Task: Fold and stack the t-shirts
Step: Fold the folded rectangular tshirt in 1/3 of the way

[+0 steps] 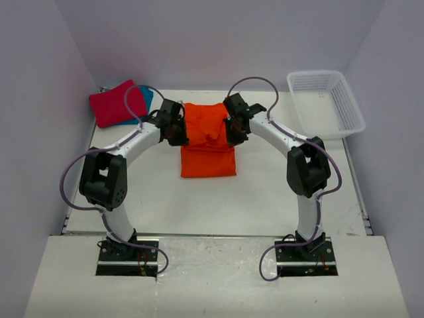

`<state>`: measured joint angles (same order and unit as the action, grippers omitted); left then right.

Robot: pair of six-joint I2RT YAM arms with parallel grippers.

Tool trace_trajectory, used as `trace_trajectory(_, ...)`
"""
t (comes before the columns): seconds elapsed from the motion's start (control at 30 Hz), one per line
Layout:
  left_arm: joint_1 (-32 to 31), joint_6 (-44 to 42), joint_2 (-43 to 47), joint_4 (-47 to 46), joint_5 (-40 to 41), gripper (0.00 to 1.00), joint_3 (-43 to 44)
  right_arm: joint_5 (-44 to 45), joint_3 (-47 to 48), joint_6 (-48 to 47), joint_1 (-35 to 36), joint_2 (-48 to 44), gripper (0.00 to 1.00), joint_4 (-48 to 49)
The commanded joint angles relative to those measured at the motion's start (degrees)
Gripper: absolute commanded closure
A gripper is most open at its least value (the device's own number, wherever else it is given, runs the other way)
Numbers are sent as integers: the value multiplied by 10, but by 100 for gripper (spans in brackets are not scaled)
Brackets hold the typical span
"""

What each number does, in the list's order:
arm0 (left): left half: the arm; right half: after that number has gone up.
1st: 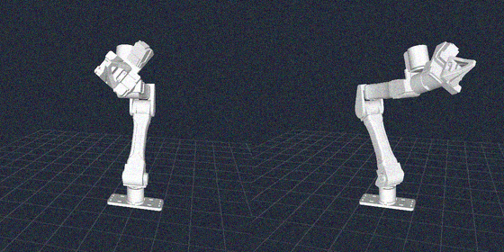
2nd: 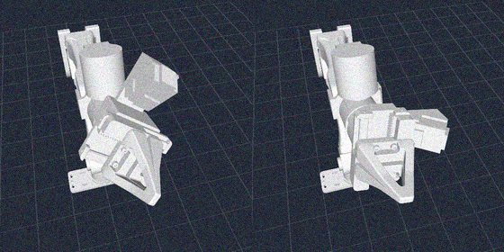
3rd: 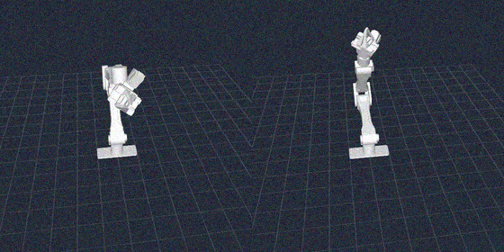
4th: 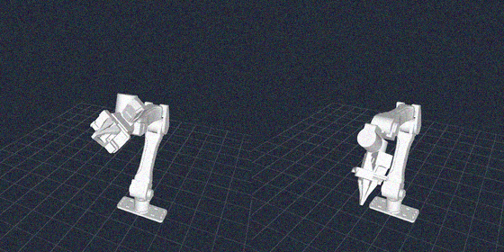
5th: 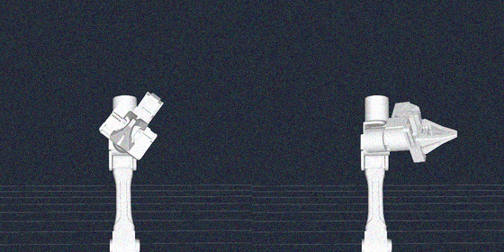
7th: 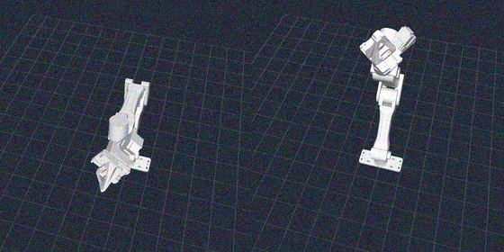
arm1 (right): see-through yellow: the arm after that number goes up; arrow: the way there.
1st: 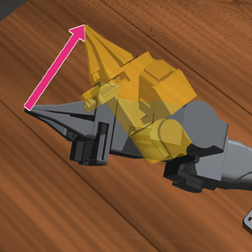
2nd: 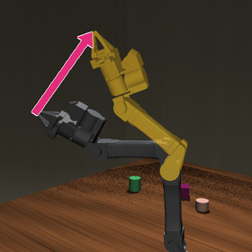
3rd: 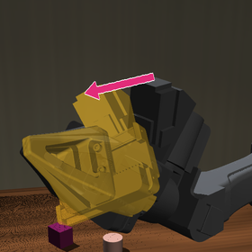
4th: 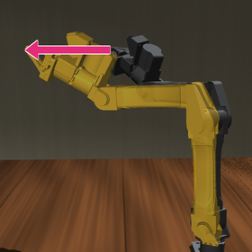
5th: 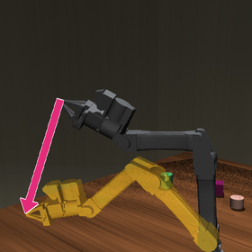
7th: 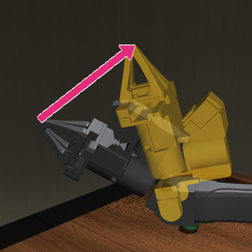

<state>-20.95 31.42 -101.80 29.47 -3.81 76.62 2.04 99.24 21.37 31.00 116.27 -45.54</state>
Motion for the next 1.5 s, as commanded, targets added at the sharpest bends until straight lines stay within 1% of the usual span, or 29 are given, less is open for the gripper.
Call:
trace_trajectory(0.0,9,-27,-22,-7,-1,100,35,0,30,-15,-11,14,100,-25)
trace_trajectory(0.33,13,-29,-89,-19,-19,100,83,-12,77,-25,-31,78,100,-28)
trace_trajectory(0.43,19,-22,-96,-27,-9,100,90,-17,101,-32,-36,98,100,-31)
trace_trajectory(0.53,25,-24,-99,-35,-2,100,92,-17,141,-40,-42,125,100,-50)
trace_trajectory(0.57,28,-24,-106,-35,-1,98,100,-17,165,-42,-43,133,100,-55)
trace_trajectory(0.6,31,-24,-109,-33,3,96,105,-17,176,-47,-43,145,95,-56)
trace_trajectory(0.63,33,-23,-111,-33,17,88,108,-17,189,-57,-45,150,85,-57)
trace_trajectory(0.67,33,-26,-106,-42,23,77,113,-15,225,-62,-46,155,69,-58)
trace_trajectory(0.7,35,-31,-105,-49,29,65,121,-1,250,-66,-47,164,60,-59)
trace_trajectory(0.73,35,-45,-104,-50,54,46,133,10,279,-79,-52,172,53,-67)
trace_trajectory(0.77,35,-52,-102,-43,69,41,173,10,359,-85,-56,180,48,-77)
trace_trajectory(0.8,35,-59,-98,-35,85,36,193,11,398,-90,-60,188,44,-102)
trace_trajectory(0.83,35,-76,-93,-27,106,21,208,12,426,-99,-65,189,41,-111)
trace_trajectory(0.87,35,-81,-84,-18,111,11,244,18,438,-102,-67,179,38,-115)
trace_trajectory(0.9,35,-83,-81,-6,113,8,258,23,425,-104,-68,162,35,-115)
trace_trajectory(0.93,35,-82,-75,15,103,6,266,28,404,-103,-68,117,34,-112)
trace_trajectory(0.97,35,-79,-61,22,94,6,264,26,346,-98,-68,92,34,-107)
trace_trajectory(1.0,34,-71,-48,23,78,7,246,16,310,-92,-68,67,34,-94)
trace_trajectory(1.03,34,-56,-32,-5,22,9,221,11,274,-73,-68,19,35,-85)
trace_trajectory(1.07,34,-47,-5,-20,-8,11,162,1,200,-64,-67,-3,37,-78)
trace_trajectory(1.1,34,-24,5,-49,-62,25,131,-20,165,-50,-68,-23,61,-62)
trace_trajectory(1.13,33,-15,23,-63,-88,38,105,-39,131,-42,-67,-41,91,-50)
trace_trajectory(1.17,31,-7,32,-76,-108,57,52,-46,65,-31,-65,-76,100,-39)
trace_trajectory(1.2,24,5,40,-117,-141,77,24,-76,27,-21,-60,-92,100,-5)
trace_trajectory(1.23,20,7,52,-142,-159,100,-24,-91,-32,-23,-55,-107,100,19)
trace_trajectory(1.3,8,15,52,-174,-198,100,-51,-119,-68,-12,-47,-122,100,50)
trace_trajectory(1.4,-8,15,37,-193,-208,100,-72,-159,-108,-1,-36,-112,100,82)
trace_trajectory(1.47,-15,13,26,-204,-215,100,-79,-167,-120,2,-28,-101,100,95)
